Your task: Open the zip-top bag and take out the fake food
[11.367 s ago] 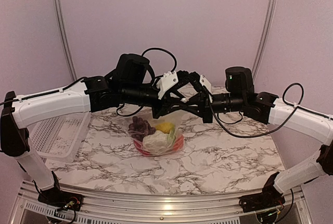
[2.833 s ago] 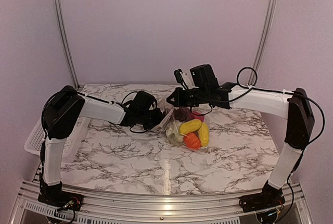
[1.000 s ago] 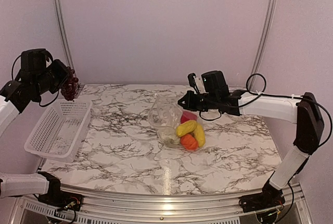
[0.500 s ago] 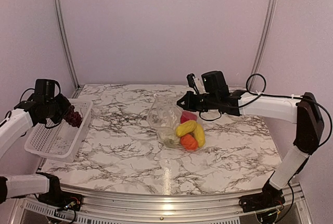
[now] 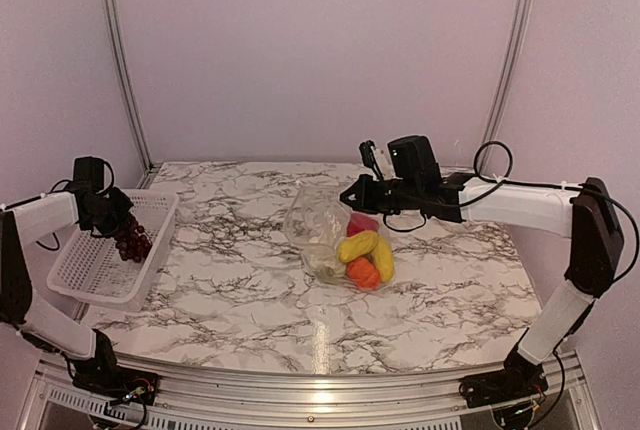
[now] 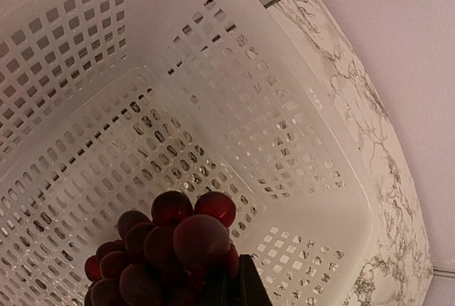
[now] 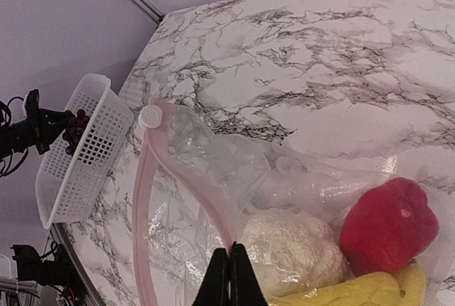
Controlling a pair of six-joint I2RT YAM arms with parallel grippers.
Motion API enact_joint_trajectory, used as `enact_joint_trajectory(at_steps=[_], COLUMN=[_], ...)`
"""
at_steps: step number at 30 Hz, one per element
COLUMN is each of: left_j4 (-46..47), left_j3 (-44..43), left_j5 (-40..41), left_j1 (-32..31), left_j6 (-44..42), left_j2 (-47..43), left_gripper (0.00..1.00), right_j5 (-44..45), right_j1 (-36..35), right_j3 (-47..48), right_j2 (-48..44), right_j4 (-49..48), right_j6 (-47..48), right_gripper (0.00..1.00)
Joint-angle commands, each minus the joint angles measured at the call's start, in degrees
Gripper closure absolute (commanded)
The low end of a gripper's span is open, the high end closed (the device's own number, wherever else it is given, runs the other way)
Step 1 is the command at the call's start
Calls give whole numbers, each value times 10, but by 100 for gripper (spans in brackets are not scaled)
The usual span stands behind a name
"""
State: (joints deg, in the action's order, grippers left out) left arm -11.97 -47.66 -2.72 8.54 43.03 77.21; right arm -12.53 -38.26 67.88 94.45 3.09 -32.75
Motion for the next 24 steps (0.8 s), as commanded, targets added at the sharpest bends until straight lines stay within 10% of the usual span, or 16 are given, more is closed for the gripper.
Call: enact_joint_trajectory(at_steps=[1, 5, 13, 24], left_j4=[-22, -22, -23, 92], left_j3=[-47, -67, -75, -15], left_j5=[25, 25, -50, -158], left_j1=[32, 43, 37, -155], left_j6=[-33, -60, -104, -95], left_j2=[32, 54, 12, -102], left_gripper=[100, 99, 51, 38], right_j5=[3, -6, -34, -60], right_j1=[4, 4, 3, -16], right_j3=[0, 1, -4, 16], right_j2=[-22, -22, -17, 10], right_j4=[2, -5, -17, -26], right_j6=[6, 6, 2, 2], right_gripper=[100, 100, 100, 100])
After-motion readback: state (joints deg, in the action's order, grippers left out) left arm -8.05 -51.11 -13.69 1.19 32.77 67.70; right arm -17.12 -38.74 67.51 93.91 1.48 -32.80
